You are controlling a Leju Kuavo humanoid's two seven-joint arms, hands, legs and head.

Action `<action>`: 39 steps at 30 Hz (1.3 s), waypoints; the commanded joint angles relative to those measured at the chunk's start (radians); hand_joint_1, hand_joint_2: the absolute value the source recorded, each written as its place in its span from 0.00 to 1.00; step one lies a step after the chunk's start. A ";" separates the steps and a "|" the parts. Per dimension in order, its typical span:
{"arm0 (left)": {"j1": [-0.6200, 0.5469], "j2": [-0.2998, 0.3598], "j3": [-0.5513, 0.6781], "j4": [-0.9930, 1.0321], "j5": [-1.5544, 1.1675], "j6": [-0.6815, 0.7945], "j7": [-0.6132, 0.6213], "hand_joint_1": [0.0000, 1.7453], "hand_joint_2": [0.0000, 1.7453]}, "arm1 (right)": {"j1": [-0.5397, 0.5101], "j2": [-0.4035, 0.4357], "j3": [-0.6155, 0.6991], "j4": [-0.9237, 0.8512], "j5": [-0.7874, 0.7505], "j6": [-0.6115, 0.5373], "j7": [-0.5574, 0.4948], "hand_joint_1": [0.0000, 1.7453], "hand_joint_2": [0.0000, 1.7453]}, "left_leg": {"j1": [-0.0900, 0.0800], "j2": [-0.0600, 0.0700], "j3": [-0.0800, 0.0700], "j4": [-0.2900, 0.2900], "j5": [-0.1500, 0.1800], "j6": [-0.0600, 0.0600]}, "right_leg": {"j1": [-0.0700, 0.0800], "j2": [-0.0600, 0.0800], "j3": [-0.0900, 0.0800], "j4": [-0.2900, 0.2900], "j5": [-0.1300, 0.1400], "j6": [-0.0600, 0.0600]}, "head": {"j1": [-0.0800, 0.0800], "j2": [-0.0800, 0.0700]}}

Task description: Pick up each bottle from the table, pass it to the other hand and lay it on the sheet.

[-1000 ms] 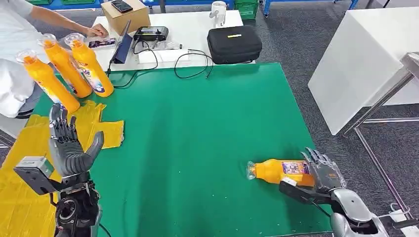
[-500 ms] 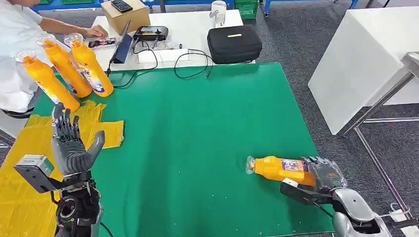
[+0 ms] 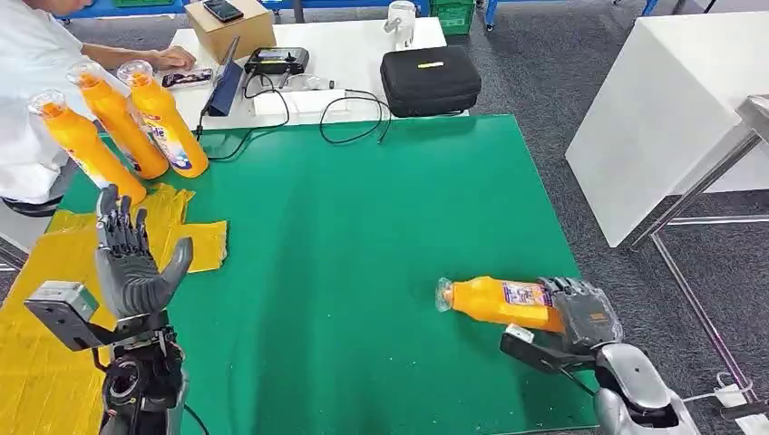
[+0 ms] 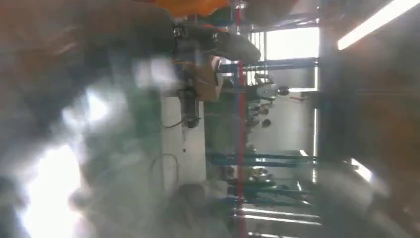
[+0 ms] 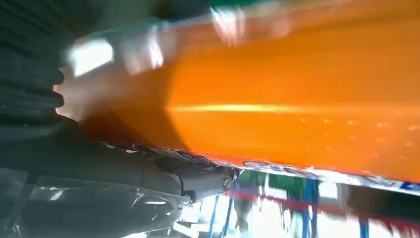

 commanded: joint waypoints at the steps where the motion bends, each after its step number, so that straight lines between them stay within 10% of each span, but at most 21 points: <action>1: -0.014 -0.004 -0.122 0.011 -0.026 -0.076 0.046 0.00 1.00 | -0.091 0.217 -0.084 -0.050 -0.159 -0.127 -0.083 1.00 1.00 | 0.001 0.003 0.000 0.001 -0.001 -0.001 | 0.001 0.003 -0.001 0.001 0.000 0.000 | 0.000 0.000; 19: -0.068 0.067 -0.533 0.123 -0.150 -0.216 0.155 0.00 1.00 | -0.188 0.493 -0.116 0.004 -0.687 0.032 -0.282 1.00 1.00 | 0.000 0.002 0.001 0.000 0.000 -0.001 | 0.000 0.001 0.000 0.000 0.001 0.000 | 0.000 0.000; 24: -0.099 0.069 -0.559 0.162 -0.153 -0.215 0.162 0.00 1.00 | -0.197 0.521 -0.068 0.012 -0.939 0.293 -0.309 1.00 1.00 | 0.001 0.003 0.002 0.000 0.000 -0.001 | 0.001 0.002 0.001 0.000 0.000 0.000 | 0.000 0.000; 39: -0.143 0.056 -0.539 0.238 -0.127 -0.198 0.179 0.00 1.00 | -0.237 0.542 0.154 0.136 -0.899 0.376 -0.296 1.00 1.00 | 0.001 0.003 0.002 0.000 0.000 -0.001 | 0.001 0.002 0.002 -0.001 0.000 0.000 | 0.000 0.000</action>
